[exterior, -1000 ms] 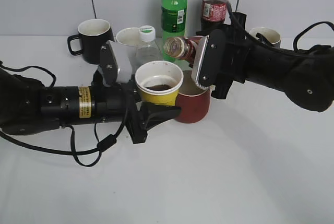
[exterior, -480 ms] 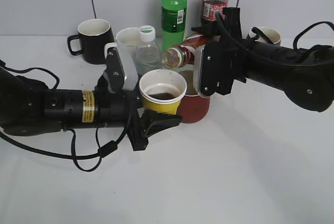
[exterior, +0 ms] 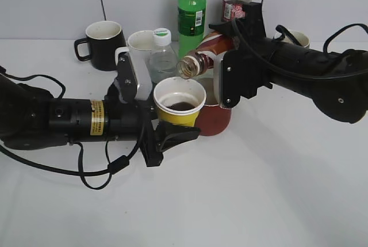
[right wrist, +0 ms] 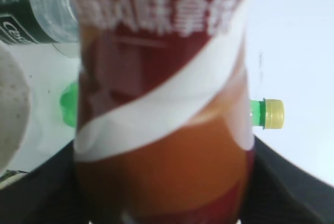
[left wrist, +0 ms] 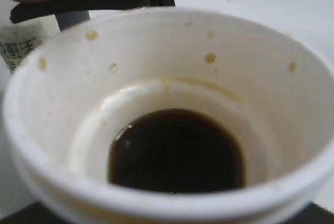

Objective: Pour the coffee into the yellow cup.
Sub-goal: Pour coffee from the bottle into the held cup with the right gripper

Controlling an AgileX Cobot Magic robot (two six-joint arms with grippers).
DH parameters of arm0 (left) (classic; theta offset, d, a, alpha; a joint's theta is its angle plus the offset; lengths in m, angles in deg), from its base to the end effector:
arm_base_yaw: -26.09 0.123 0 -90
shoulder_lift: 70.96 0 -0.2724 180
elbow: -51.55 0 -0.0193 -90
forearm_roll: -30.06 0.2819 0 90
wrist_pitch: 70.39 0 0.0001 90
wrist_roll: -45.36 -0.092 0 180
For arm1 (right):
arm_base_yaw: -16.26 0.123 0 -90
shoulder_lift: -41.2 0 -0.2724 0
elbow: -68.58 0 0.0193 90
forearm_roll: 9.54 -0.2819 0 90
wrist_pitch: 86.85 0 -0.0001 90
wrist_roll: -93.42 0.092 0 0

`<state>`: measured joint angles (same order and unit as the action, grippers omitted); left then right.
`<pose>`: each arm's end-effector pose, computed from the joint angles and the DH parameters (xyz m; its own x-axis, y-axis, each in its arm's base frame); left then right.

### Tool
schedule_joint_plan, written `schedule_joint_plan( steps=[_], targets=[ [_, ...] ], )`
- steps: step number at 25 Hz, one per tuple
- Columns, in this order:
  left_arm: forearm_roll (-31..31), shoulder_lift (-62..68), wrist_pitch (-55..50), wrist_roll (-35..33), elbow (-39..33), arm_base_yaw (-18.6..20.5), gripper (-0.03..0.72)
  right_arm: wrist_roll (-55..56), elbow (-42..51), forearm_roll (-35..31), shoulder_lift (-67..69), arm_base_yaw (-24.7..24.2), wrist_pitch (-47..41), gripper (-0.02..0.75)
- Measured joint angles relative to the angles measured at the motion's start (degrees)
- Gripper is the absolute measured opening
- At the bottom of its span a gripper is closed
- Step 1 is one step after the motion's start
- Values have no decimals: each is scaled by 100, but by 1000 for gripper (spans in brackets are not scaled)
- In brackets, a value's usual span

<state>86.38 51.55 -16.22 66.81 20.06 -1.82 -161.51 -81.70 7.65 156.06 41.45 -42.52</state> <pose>0.2786 -0.2178 0.0774 -0.0721 0.3217 -0.9441 0.9607 0.2768 0.0210 0.3374 0.1797 0.1335 0.5907 -0.8023 -0.0856 -0.2082 -0.0490 -0.9769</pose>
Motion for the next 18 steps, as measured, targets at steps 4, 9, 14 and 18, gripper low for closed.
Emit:
schedule_joint_plan(
  steps=[4,9,14,18],
  targets=[
    [0,0,0,0,0,0,419,-188,0,-31,0,0,82,505],
    [0,0,0,1,0,0,419,-359,0,-45,0,0,106,505],
    [0,0,0,1,0,0,419,-514,0,-47,0,0,205,505],
    [0,0,0,1,0,0,418,-654,0,-47,0,0,236,505]
  ],
)
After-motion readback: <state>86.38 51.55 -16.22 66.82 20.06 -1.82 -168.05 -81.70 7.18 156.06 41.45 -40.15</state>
